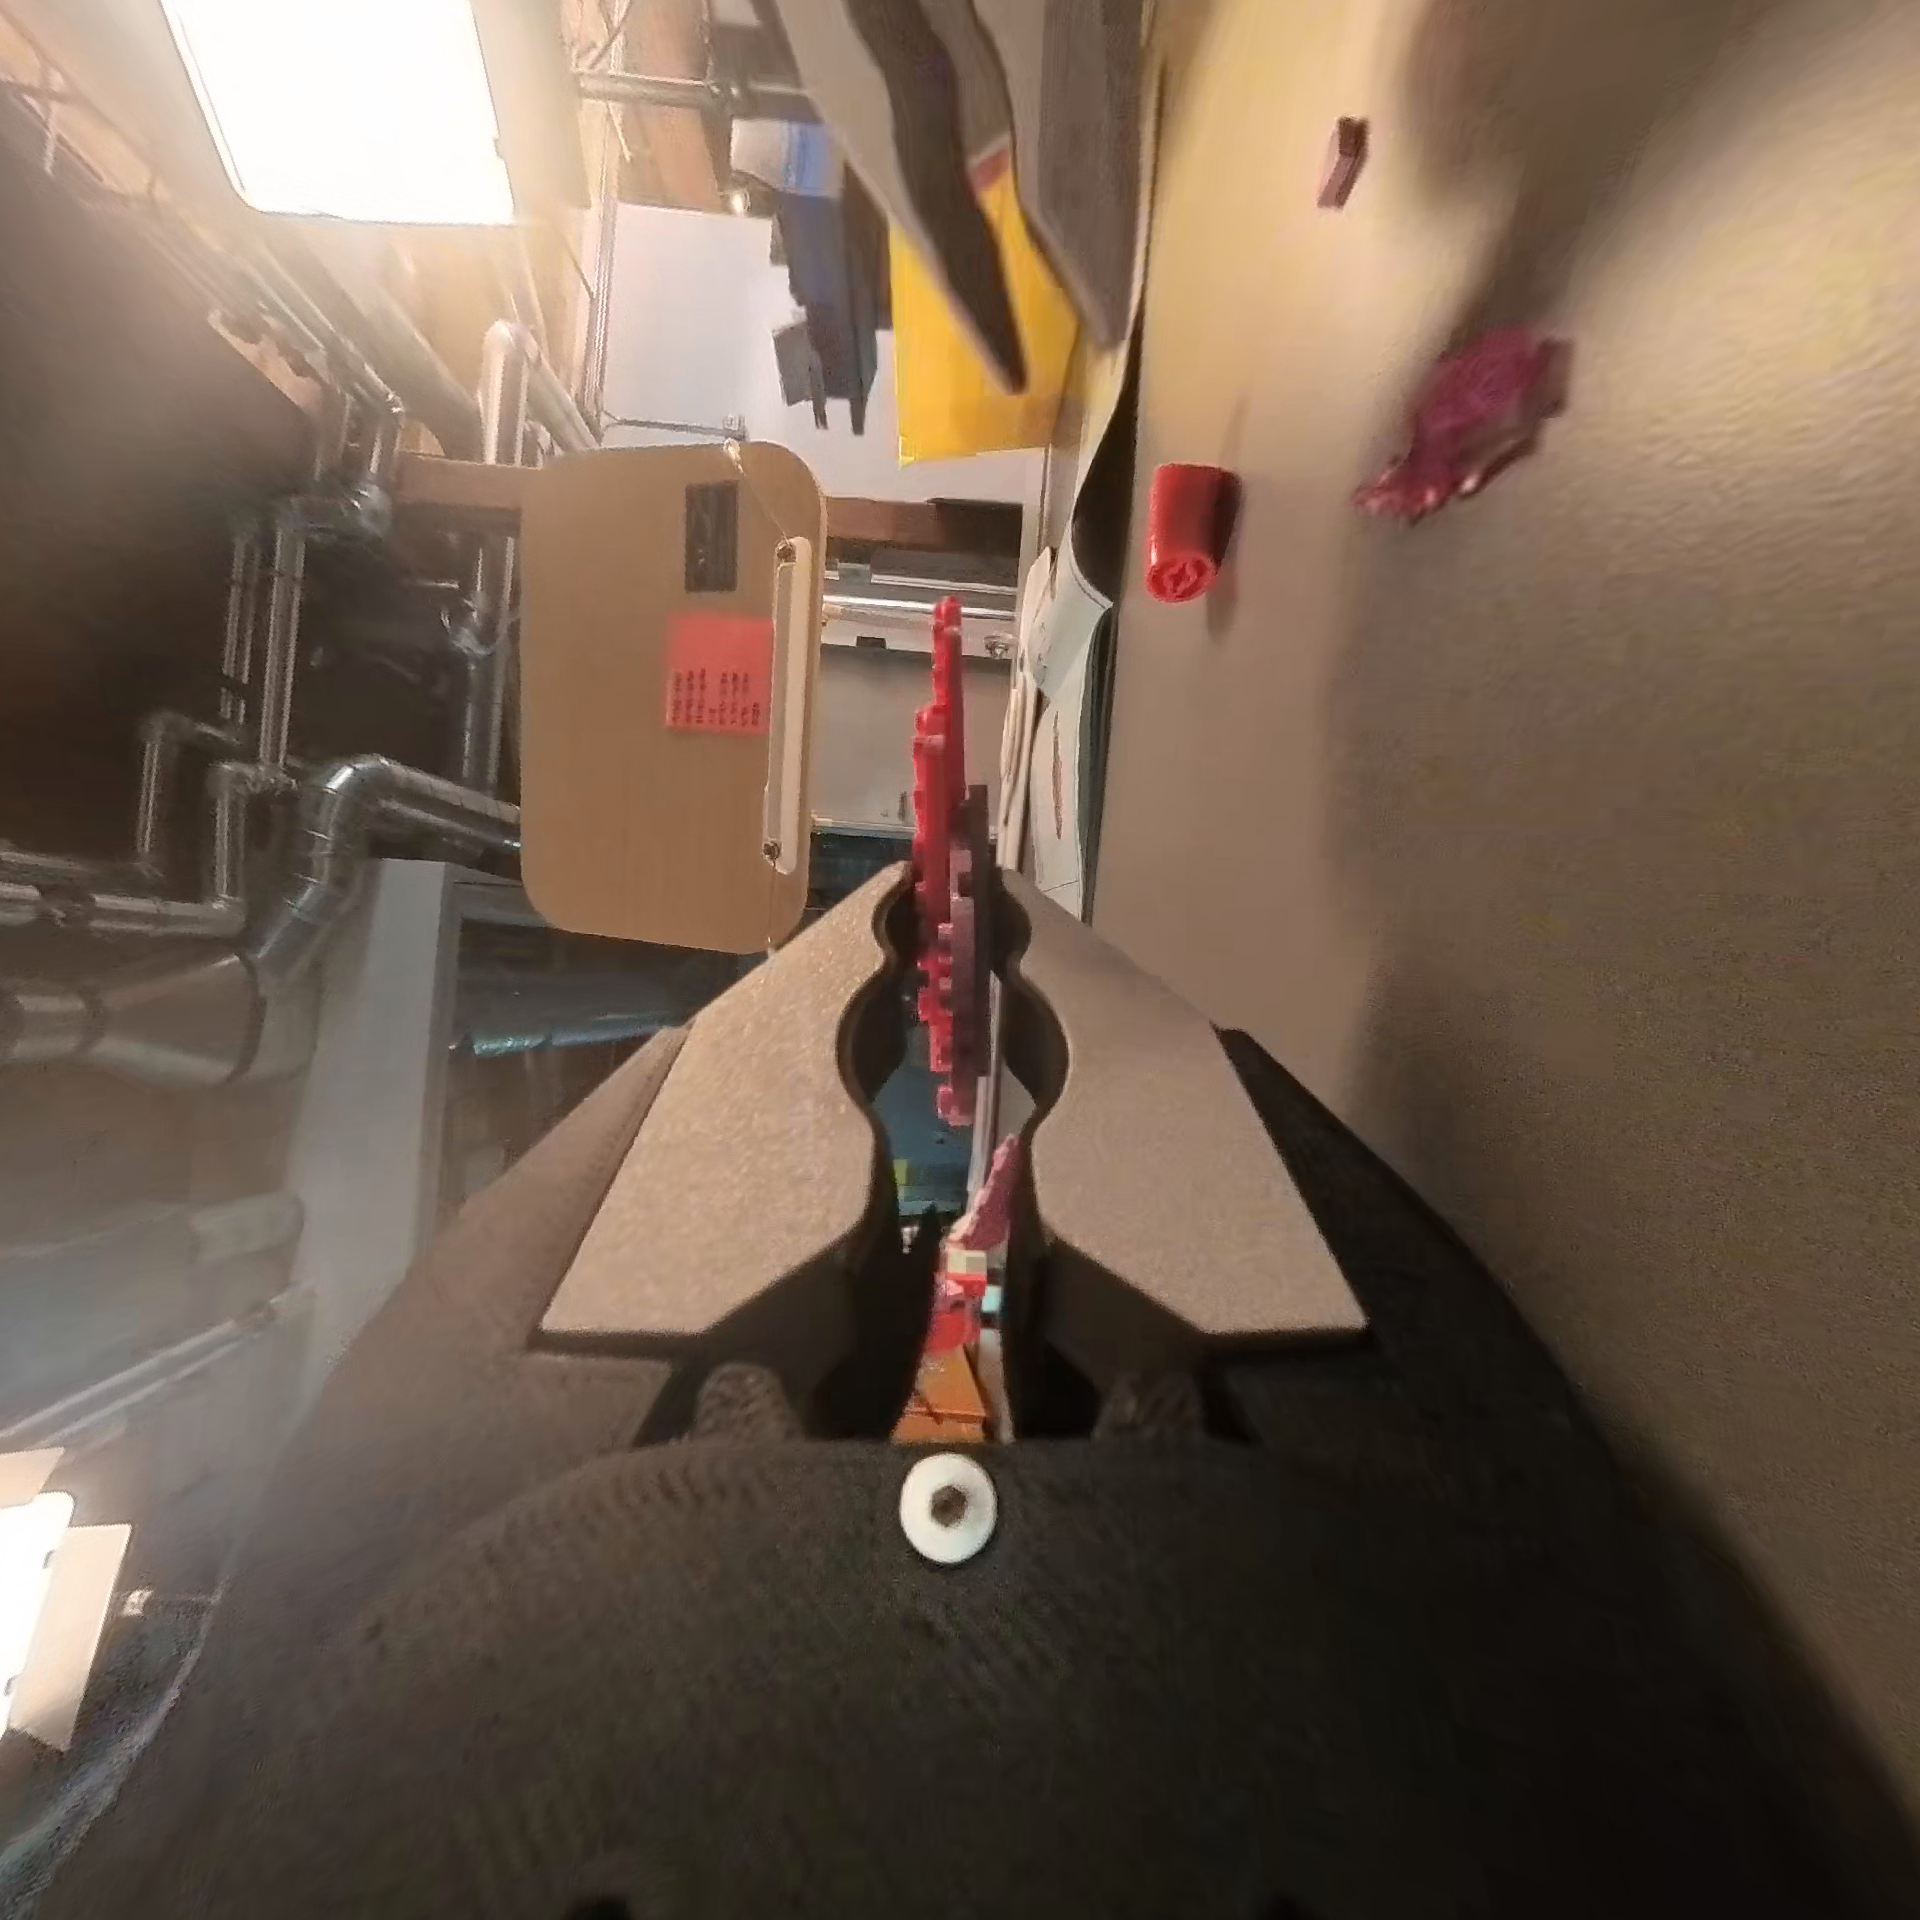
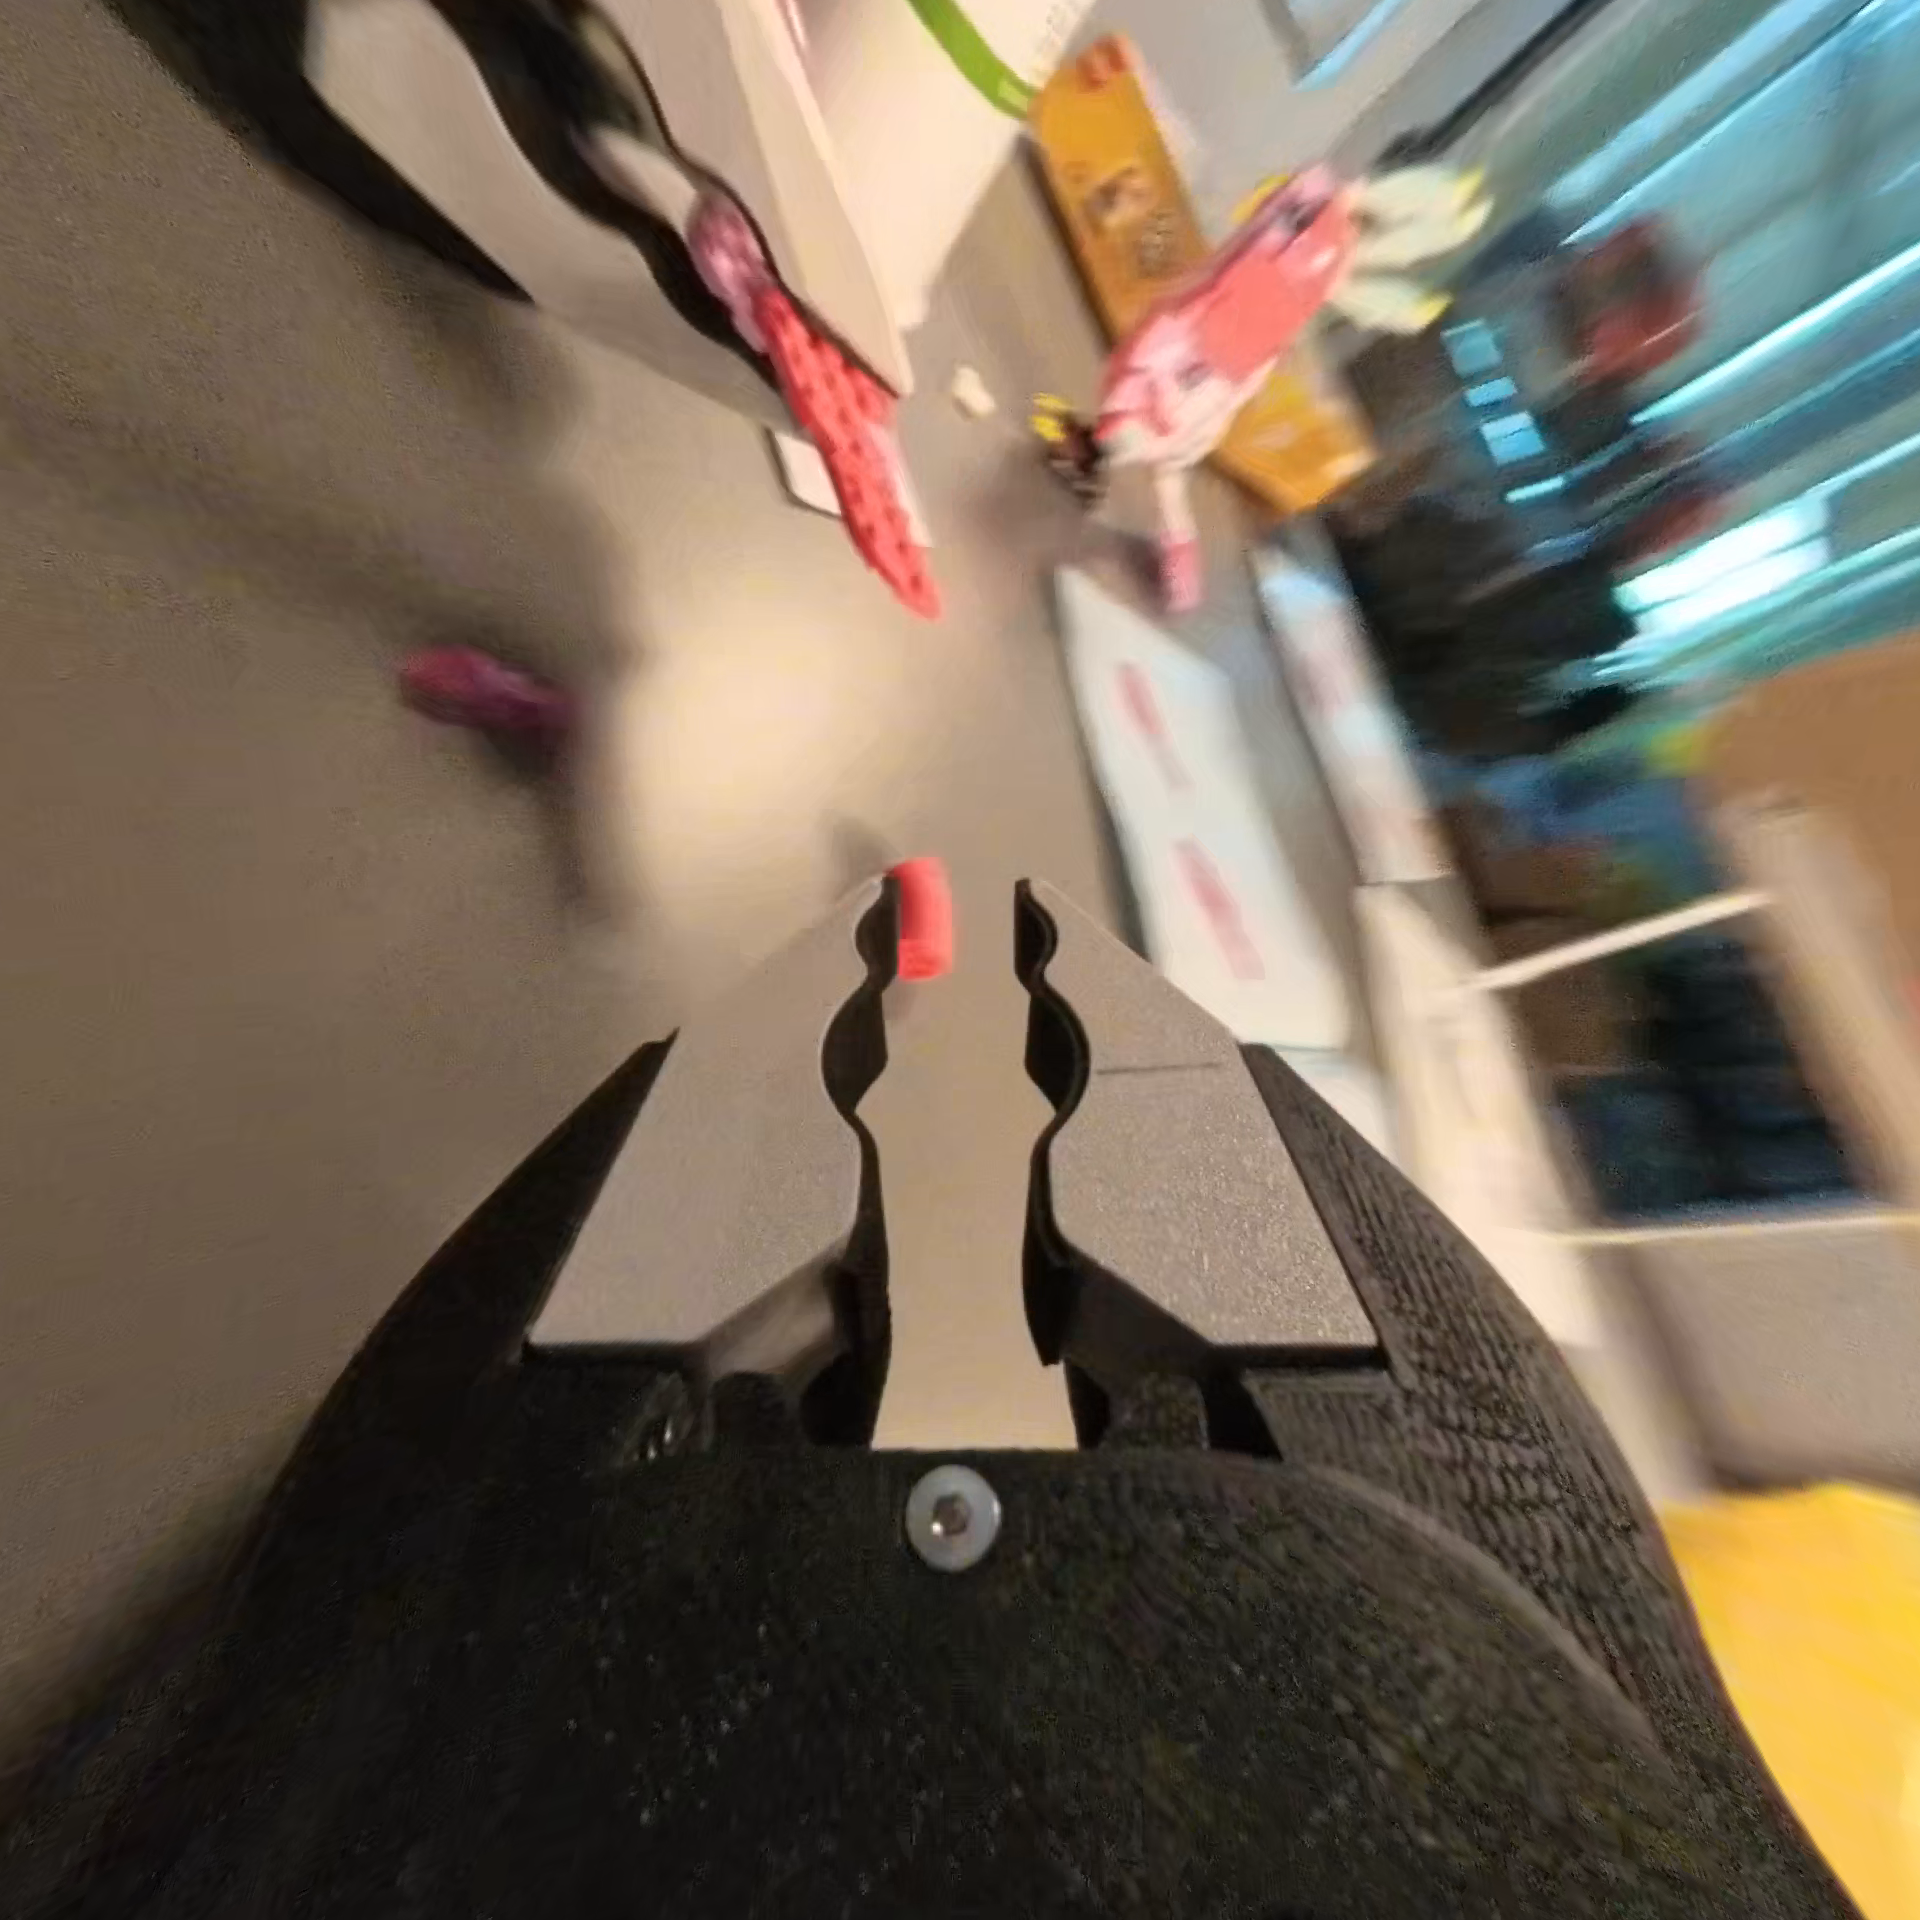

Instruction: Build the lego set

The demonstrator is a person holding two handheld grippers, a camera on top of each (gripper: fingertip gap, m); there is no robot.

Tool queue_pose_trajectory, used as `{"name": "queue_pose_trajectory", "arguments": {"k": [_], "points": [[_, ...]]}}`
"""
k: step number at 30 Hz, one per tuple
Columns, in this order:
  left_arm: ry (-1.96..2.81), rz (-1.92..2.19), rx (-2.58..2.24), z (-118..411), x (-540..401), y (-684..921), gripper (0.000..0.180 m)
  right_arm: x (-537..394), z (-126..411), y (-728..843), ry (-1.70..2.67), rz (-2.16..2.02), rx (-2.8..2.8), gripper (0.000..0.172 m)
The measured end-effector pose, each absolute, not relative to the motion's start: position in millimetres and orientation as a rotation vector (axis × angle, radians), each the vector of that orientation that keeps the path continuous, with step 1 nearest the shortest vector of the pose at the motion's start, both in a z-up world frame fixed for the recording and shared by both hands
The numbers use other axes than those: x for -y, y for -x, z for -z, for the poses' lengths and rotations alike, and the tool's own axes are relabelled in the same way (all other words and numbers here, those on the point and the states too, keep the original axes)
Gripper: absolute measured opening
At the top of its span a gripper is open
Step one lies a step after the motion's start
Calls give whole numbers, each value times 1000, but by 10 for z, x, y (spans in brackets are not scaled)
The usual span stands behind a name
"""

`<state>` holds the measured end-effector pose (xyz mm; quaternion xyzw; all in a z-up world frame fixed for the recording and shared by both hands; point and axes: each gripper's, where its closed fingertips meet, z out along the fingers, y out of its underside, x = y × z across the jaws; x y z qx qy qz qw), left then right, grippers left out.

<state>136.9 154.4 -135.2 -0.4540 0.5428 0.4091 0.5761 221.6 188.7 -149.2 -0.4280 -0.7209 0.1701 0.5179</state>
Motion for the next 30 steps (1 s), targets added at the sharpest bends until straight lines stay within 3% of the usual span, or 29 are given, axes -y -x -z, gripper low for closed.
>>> {"name": "queue_pose_trajectory", "arguments": {"k": [3,8,25,30], "points": [[1051,-952,-1298,1389,-1533,-1410,11,-1756,1639,-2391,1284,-809,1812,21],[1057,-932,-1329,1446,-1533,-1440,11,-1663,1712,-2478,1368,-1004,1871,24],[1091,-963,-1352,1505,-1527,-1500,11,-1671,1901,-2469,1459,-789,1976,3],[1084,-1019,-1337,1476,-1520,-1528,11,-1658,1568,-2210,1400,-813,1819,3]]}}
